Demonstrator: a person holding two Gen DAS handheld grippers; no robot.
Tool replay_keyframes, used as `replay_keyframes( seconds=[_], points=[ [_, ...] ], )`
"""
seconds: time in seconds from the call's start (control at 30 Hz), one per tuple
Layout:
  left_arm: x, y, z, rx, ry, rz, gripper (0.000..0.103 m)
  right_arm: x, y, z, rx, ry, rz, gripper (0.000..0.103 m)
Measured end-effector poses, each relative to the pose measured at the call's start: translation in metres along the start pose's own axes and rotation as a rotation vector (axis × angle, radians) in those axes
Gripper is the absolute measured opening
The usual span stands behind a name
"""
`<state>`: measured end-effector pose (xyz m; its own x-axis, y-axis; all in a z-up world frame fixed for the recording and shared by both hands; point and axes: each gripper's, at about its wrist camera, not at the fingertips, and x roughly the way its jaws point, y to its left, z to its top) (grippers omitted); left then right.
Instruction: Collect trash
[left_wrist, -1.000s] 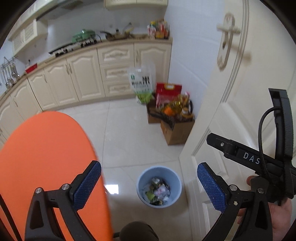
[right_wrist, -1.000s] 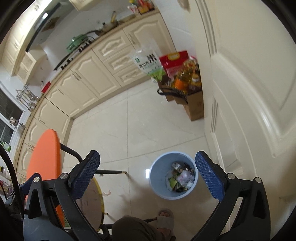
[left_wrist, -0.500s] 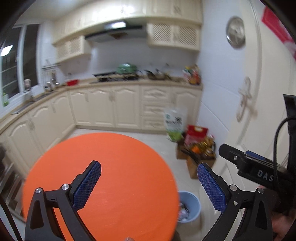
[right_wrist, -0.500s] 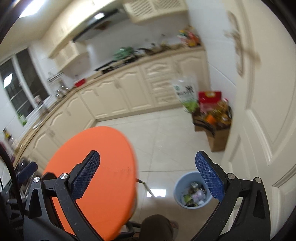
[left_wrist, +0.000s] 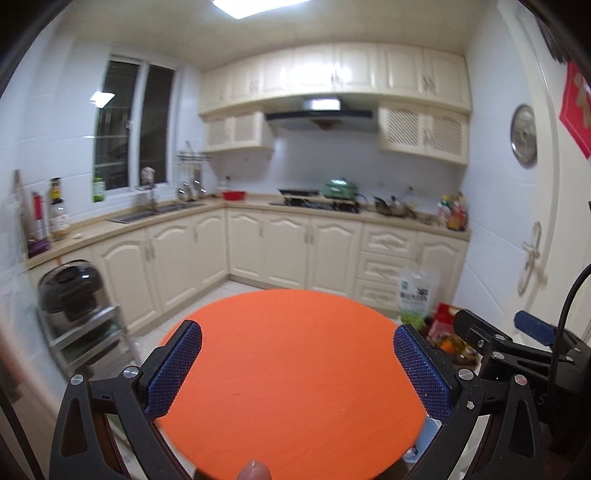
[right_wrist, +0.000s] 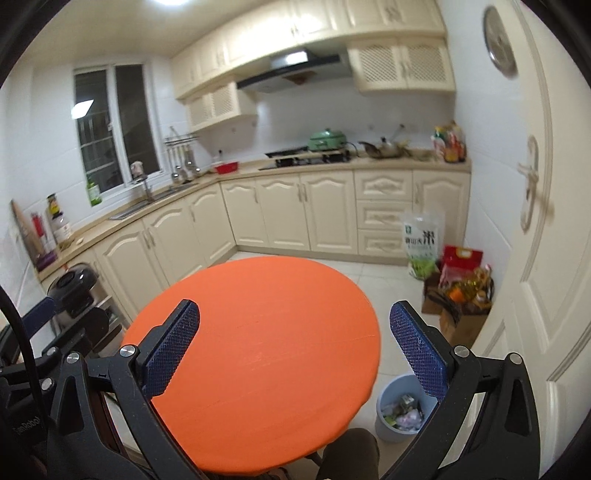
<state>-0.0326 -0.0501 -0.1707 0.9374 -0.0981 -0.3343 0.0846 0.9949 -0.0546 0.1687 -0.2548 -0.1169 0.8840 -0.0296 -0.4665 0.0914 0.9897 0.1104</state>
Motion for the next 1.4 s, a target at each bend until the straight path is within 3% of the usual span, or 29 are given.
replay_keyframes(
  seconds=[0.27,0.47,0.77,1.03,1.4],
  points=[
    [-0.087,-0.018,-0.077,-0.036,-0.034,0.078,0.102,-0.044,0.032,-0.029,-0.053,-0.046,0.023,0.103],
    [-0.127,-0.039,-0.106,-0.035,-0.027,0.088,0.102,-0.075,0.033,-0.037,-0.056,-0.087,0.012,0.103],
    [-0.150,-0.042,-0.100,-0.007,-0.044,0.110,0.102,-0.097,0.033,-0.042,-0.039,-0.131,0.014,0.103],
    [-0.131,-0.036,-0.076,-0.011,-0.030,0.134,0.102,-0.096,0.033,-0.042,-0.044,-0.136,0.013,0.103],
    [-0.124,-0.015,-0.059,-0.041,-0.048,0.103,0.102,-0.090,0.037,-0.046,-0.058,-0.120,0.024,0.103]
  ],
)
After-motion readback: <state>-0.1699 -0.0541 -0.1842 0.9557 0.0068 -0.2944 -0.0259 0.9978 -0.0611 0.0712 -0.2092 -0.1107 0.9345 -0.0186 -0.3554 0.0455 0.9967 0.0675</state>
